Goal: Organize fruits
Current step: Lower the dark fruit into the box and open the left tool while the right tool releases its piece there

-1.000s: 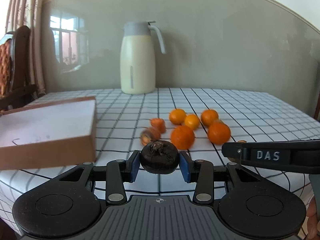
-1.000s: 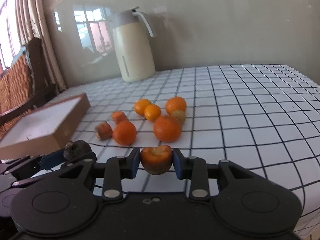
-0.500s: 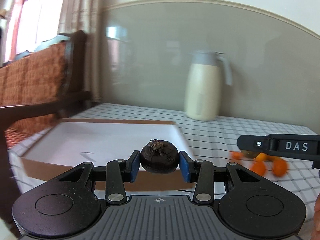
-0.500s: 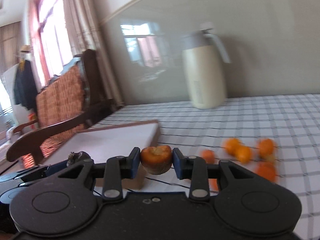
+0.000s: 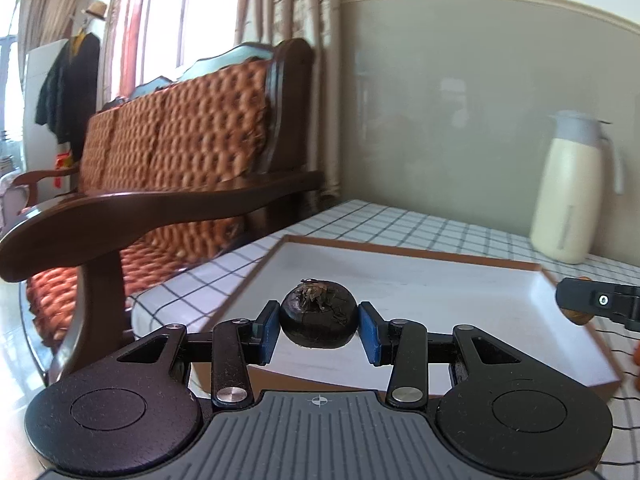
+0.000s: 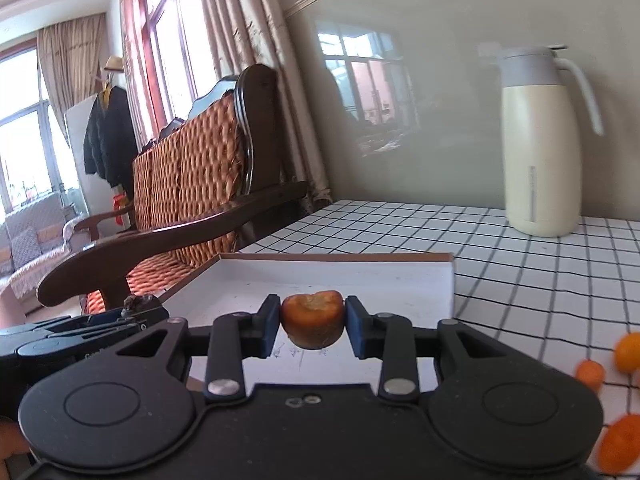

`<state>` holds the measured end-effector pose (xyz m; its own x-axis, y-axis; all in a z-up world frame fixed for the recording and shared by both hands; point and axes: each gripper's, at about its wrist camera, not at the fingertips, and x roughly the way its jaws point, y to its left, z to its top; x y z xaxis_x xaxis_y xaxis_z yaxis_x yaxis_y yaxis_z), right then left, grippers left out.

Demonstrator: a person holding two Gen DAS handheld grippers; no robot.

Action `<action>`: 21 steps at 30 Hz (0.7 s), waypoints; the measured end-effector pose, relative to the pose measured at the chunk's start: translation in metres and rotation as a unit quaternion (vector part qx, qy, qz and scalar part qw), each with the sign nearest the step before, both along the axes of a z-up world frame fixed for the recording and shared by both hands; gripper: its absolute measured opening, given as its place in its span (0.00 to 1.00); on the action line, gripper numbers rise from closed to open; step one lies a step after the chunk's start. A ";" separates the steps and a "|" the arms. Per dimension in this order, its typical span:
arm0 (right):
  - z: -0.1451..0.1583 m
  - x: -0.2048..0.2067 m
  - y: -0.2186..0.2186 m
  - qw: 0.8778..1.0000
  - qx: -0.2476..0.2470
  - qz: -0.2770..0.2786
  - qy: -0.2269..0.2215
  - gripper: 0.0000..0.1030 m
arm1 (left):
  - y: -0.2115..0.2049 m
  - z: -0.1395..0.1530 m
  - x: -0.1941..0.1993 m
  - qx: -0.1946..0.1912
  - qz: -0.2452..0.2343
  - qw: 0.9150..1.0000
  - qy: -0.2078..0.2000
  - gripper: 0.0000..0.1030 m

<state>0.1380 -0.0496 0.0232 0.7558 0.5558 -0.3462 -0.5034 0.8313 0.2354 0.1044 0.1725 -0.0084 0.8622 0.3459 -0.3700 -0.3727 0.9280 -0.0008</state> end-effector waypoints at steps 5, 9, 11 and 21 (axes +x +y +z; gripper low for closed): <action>-0.012 0.009 0.012 0.998 -0.046 -0.040 -0.007 0.39 | 0.022 -0.009 0.012 -0.013 0.024 0.999 0.025 0.41; -0.004 -0.006 -0.002 0.996 -0.014 -0.073 -0.056 0.84 | 0.027 -0.006 0.013 -0.049 0.039 0.998 0.026 0.77; 0.006 -0.013 -0.010 0.995 0.000 -0.067 -0.077 0.90 | 0.021 0.008 -0.002 -0.039 0.054 0.998 -0.024 1.00; 0.017 -0.018 -0.061 0.990 0.065 -0.088 -0.090 0.94 | 0.006 0.027 -0.042 -0.016 0.078 0.994 -0.076 1.00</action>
